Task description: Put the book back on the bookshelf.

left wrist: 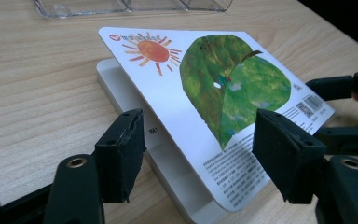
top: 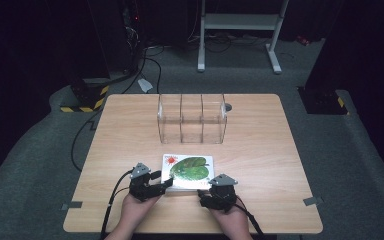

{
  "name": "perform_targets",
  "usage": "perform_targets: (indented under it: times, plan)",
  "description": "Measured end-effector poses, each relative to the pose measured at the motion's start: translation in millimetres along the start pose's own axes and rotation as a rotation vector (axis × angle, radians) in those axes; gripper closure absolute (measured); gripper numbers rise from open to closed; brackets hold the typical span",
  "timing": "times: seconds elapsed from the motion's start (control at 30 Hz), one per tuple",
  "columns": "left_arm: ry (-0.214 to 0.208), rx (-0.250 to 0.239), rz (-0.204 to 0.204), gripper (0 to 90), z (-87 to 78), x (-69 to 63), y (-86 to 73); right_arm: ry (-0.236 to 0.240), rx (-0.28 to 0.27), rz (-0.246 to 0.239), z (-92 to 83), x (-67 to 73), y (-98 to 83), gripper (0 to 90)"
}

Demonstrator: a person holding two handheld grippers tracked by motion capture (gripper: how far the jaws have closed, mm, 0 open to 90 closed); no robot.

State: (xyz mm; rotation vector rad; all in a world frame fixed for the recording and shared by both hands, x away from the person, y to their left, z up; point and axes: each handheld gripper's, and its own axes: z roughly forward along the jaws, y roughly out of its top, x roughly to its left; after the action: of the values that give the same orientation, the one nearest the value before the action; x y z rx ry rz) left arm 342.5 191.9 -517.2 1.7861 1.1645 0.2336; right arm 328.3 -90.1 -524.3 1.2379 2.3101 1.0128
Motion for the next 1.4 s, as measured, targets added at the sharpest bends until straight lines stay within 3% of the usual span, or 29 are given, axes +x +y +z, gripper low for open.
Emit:
perform_targets:
  times: [0.1, 0.27, 0.5, 0.6, 1.07, 1.23, 1.4]
  plan:
    - [-0.034, 0.009, -0.018, 34.7, 3.1, 1.8, 2.7, -0.003, 0.001, -0.003, 0.0, 0.2, 0.0, 25.0]
    - [-0.038, 0.030, -0.048, 34.4, 9.5, 5.5, 2.6, -0.008, 0.000, -0.016, 0.4, 0.5, 0.0, 25.0]
    - [-0.035, 0.032, -0.045, 35.4, 11.2, 5.4, 2.8, -0.012, -0.002, -0.017, 0.6, 0.9, -0.2, 25.0]
    - [-0.031, 0.034, -0.013, 38.8, 12.0, 3.2, 2.1, -0.012, -0.003, -0.017, 0.6, 0.9, -0.3, 25.1]
    - [-0.007, 0.056, 0.058, 48.2, 8.2, 2.9, 3.1, -0.024, 0.013, -0.044, 0.3, 3.2, -0.1, 24.0]
    - [-0.004, 0.061, 0.080, 50.4, 8.2, 3.4, 2.6, 0.026, 0.008, 0.002, -2.3, -1.5, -0.5, 23.7]
    - [-0.002, 0.061, 0.089, 50.5, 8.3, 3.1, 2.1, 0.038, 0.001, 0.005, -3.4, -3.8, -0.9, 24.7]
